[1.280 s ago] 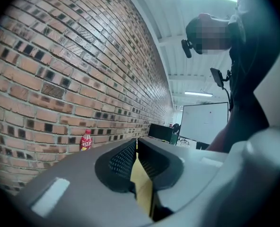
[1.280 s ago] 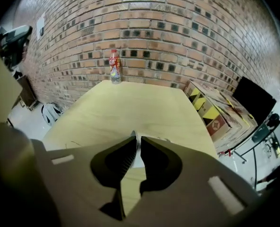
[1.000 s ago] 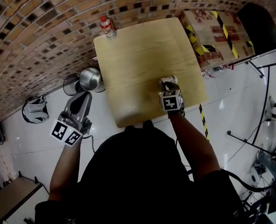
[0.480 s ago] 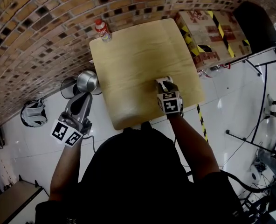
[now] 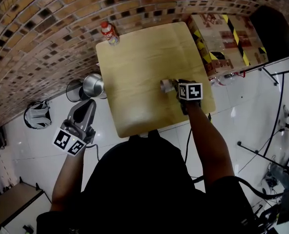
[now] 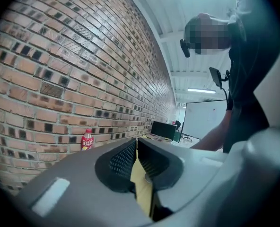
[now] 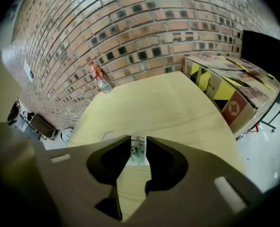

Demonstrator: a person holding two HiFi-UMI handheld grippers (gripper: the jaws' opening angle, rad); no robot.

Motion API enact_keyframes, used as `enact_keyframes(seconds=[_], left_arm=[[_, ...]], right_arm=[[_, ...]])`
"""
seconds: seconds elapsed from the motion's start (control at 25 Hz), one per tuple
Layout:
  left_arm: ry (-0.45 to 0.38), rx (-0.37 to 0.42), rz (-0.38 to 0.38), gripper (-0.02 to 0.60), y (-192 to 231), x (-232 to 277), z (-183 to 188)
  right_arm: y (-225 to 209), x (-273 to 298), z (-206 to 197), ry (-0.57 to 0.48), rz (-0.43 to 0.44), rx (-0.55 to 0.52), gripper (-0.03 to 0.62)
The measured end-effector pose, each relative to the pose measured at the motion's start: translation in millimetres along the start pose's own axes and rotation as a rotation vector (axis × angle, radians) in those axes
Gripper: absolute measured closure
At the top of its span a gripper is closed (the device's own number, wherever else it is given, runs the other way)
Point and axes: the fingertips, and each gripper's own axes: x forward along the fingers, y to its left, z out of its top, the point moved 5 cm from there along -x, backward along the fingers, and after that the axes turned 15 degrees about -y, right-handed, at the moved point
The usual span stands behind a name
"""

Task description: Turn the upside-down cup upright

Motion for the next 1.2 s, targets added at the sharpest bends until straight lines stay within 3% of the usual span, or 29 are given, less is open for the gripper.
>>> enact_keyframes(seconds=[0.12, 0.36, 0.52, 0.68, 0.8, 0.88, 0.96, 1.08, 1.2], left_arm=[[0.005, 0.006, 0.024, 0.572, 3, -1, 1], [0.017, 0.0, 0.028, 0.572, 0, 4, -2], [0.017, -0.004, 0.018, 0.572, 0, 8, -4], [0.017, -0.013, -0.003, 0.572, 0, 13, -7], [0.02, -0.016, -0.02, 0.572, -2, 18, -9], [0.021, -0.014, -0.032, 0.572, -4, 20, -8], [0.021, -0.011, -0.041, 0.572, -5, 20, -7], [0.014, -0.003, -0.035, 0.572, -1, 17, -2], [0.006, -0.005, -0.021, 0.572, 4, 14, -1]], right_arm=[[4, 7, 0, 0.028, 0.02, -0.011, 0.49], [19, 12, 9, 0.068, 0.01, -0.182, 0.505], [29, 8, 2, 0.104, 0.022, -0.24, 0.506], [36, -10, -15, 0.126, 0.019, -0.219, 0.487], [44, -19, -2, -0.022, 0.03, -0.209, 0.49], [53, -11, 1, -0.057, 0.069, -0.25, 0.493], [56, -2, -6, 0.0, 0.074, -0.272, 0.493], [53, -3, -26, 0.097, 0.028, -0.208, 0.493], [50, -13, -49, 0.083, -0.032, -0.149, 0.496]])
